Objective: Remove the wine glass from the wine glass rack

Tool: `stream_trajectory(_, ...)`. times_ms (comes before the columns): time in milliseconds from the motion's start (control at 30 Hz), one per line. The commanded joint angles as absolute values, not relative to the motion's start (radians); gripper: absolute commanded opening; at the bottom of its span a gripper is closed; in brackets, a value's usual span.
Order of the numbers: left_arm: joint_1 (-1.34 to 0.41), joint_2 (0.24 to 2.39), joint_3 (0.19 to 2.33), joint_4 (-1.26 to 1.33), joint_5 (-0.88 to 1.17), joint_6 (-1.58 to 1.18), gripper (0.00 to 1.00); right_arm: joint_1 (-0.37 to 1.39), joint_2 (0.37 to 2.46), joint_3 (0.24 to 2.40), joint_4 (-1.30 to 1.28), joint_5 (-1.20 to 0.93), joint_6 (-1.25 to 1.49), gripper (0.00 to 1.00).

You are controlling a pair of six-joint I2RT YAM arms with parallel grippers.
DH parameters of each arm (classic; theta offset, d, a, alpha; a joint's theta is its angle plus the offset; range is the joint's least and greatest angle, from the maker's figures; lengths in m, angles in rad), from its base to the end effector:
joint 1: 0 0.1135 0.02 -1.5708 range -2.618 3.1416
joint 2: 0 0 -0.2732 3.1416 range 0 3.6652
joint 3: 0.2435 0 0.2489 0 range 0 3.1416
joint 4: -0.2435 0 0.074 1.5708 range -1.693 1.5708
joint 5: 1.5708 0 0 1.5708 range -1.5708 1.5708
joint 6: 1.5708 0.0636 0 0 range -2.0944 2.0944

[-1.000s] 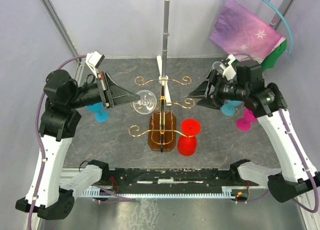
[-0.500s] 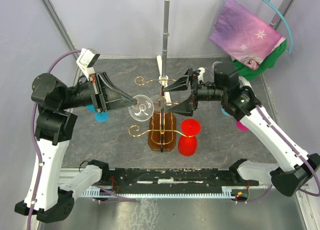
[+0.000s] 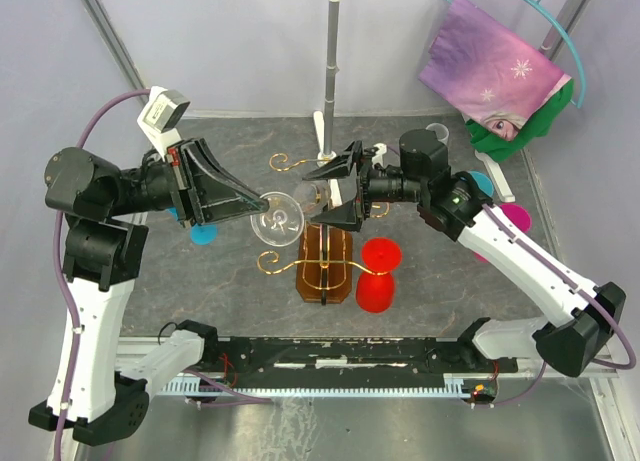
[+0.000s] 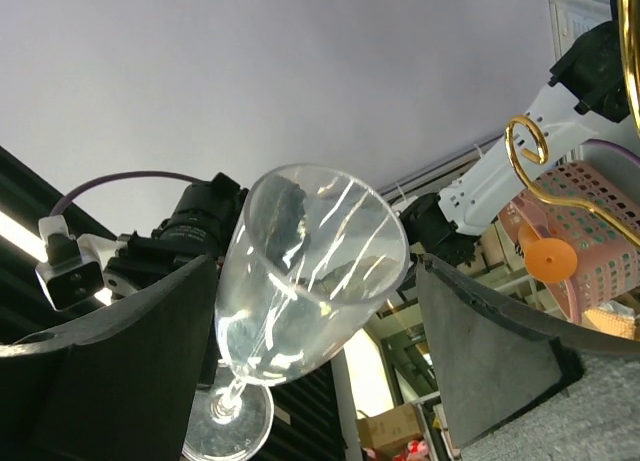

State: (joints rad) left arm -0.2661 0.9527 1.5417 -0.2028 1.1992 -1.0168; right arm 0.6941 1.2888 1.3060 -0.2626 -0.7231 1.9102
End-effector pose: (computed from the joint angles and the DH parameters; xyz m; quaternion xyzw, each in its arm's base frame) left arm 0.0994 -0.0885 0.5568 0.2666 0.6004 -0.6623 0.3603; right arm 0.2056 0.2259 0.4105 -0.2426 -0.7295 -0.6288 0.1161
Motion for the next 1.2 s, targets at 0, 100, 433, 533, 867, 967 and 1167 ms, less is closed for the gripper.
stream_trajectory(0,-0.268,0.935,1.559,-0.089,1.235,-1.084,0.03,0.708,1.312,1.349,-0.189,-0.681,1.945,0.86)
stream_trajectory(100,-0.267,0.928,1.551,-0.077,1.236,-1.088,0.03,0.713,1.323,1.358,-0.195,-0.668,1.952,0.83)
stream_trajectory(433,-0.267,0.902,1.511,-0.082,1.242,-1.064,0.03,0.74,1.355,1.407,-0.187,-0.644,2.016,0.79)
stream_trajectory(533,-0.267,0.894,1.501,-0.113,1.243,-1.032,0.03,0.747,1.349,1.408,-0.194,-0.643,2.038,0.79)
stream_trajectory(867,-0.267,0.894,1.523,-0.278,1.237,-0.865,0.03,0.753,1.324,1.391,-0.212,-0.637,2.081,0.76)
stream_trajectory(967,-0.267,0.895,1.527,-0.293,1.235,-0.851,0.03,0.754,1.322,1.39,-0.214,-0.635,2.082,0.76)
stream_trajectory(1167,-0.267,0.89,1.531,-0.327,1.227,-0.827,0.03,0.755,1.319,1.382,-0.203,-0.631,2.083,0.65)
